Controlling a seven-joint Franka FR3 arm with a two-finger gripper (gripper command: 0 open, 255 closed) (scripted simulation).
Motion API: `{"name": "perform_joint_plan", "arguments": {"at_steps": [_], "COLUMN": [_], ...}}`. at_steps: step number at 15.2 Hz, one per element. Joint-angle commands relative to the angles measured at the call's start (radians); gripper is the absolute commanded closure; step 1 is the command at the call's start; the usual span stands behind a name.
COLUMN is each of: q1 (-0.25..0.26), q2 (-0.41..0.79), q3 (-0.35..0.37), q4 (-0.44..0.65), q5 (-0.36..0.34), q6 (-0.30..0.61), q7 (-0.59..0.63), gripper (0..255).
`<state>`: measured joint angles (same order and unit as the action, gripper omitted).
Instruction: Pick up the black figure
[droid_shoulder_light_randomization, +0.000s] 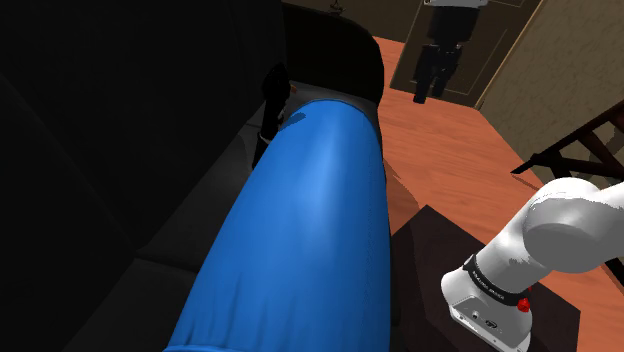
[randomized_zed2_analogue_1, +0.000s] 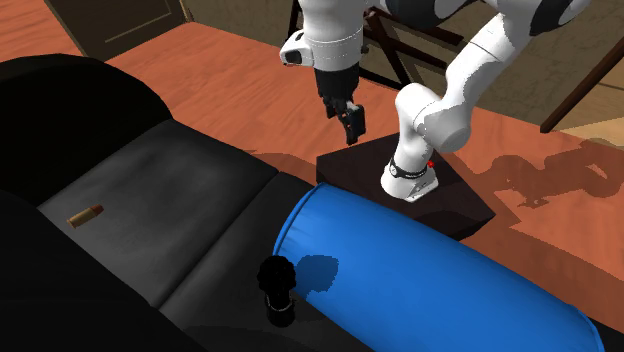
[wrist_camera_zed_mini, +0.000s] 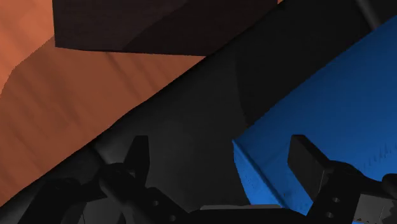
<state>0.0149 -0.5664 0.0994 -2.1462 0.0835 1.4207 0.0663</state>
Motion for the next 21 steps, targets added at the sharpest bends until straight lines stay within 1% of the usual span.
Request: {"name": "perform_joint_plan", "arguments": {"at_steps": [1,10,16,21], "q1": [-0.001,0.001,0.011,0.021], "q2": [0.063,0.365,0.579,0.765], "q3": [0.023,0.090,0.110,0.116], "q4": [0.050,0.317,0.523,0.717], "q5": [0.059,0.284,0.414,0.513], "q6": [-0.016,-0.042,-0.032,-0.016], "q7": [0.083,0.425,0.638,0.807], "gripper": [0,0,0,0]}}
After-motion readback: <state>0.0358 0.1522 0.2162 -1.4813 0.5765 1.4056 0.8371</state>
